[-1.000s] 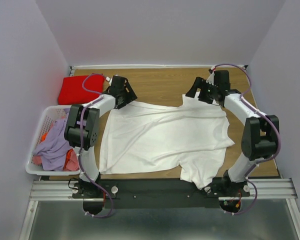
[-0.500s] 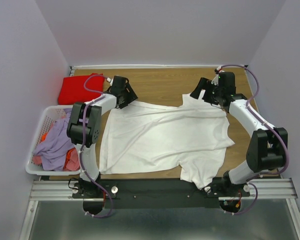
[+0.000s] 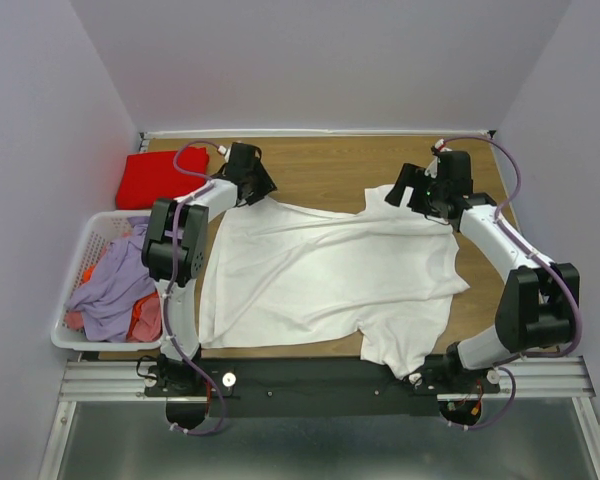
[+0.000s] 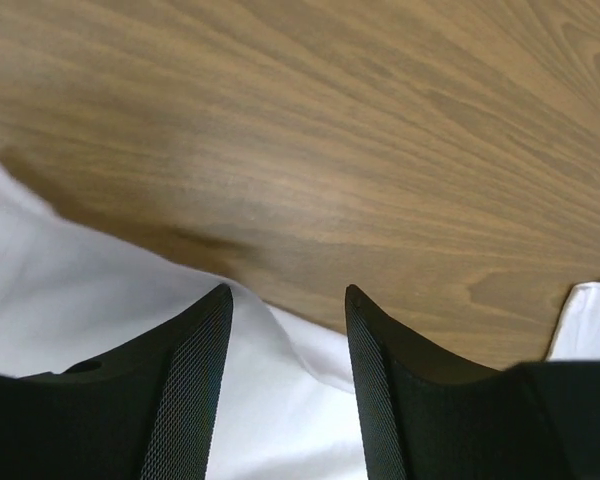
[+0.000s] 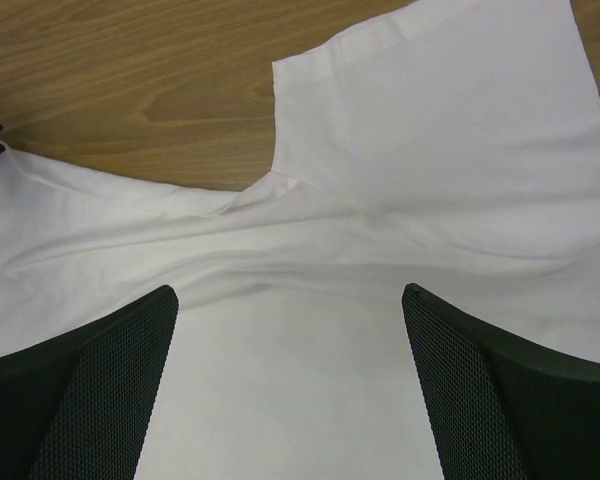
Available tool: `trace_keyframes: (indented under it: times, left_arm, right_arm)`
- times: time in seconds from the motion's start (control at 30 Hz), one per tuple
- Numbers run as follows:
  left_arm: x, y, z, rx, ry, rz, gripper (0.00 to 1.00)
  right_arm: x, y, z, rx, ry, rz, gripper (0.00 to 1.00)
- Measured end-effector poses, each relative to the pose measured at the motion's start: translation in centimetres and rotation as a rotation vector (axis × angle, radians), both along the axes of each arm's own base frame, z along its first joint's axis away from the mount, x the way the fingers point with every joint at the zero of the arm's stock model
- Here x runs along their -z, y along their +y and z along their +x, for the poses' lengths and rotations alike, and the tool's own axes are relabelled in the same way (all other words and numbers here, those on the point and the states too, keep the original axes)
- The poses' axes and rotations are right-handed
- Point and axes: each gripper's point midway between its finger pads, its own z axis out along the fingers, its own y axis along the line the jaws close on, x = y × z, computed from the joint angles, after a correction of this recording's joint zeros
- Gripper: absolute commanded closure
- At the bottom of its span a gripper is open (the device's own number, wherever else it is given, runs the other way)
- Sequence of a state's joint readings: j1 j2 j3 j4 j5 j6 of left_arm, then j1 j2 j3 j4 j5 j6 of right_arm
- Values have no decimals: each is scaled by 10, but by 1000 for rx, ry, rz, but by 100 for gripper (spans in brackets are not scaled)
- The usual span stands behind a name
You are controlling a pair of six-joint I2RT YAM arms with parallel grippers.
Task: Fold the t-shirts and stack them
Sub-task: Flatten the tshirt out
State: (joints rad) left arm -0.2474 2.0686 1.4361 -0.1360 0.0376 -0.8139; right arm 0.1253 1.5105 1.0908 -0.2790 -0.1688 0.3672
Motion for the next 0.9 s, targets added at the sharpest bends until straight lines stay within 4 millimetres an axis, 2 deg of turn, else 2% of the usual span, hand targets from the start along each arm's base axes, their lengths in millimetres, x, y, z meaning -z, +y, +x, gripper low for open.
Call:
trace_keyframes:
  times: [0.17, 0.27, 0.37, 0.57, 0.63, 0.73, 0.8, 0.9]
  left_arm:
    - [-2, -1, 19, -5, -17, -3, 45]
    - [3, 2, 32, -13, -18, 0, 45]
    - [10, 8, 35, -19, -5, 9, 44]
    - [8, 19, 36, -9, -15, 52, 36]
    - [-2, 24, 32, -1, -36, 78, 32]
    - [-29, 29, 24, 15, -83, 116, 29]
    - [-56, 29, 13, 27, -139, 147, 28]
    - [-87, 22, -9, 57, -209, 191, 26]
  right_arm:
    - [1, -2, -1, 2, 3, -14, 0]
    - [1, -3, -2, -3, 3, -22, 1]
    - [2, -1, -3, -19, 5, -21, 1]
    - [16, 26, 2, -134, 68, 74, 0]
    - [23, 36, 7, -163, 92, 85, 0]
    - [31, 52, 13, -212, 106, 72, 0]
    - [33, 68, 18, -259, 100, 55, 0]
    - [32, 82, 30, -299, 67, 1, 0]
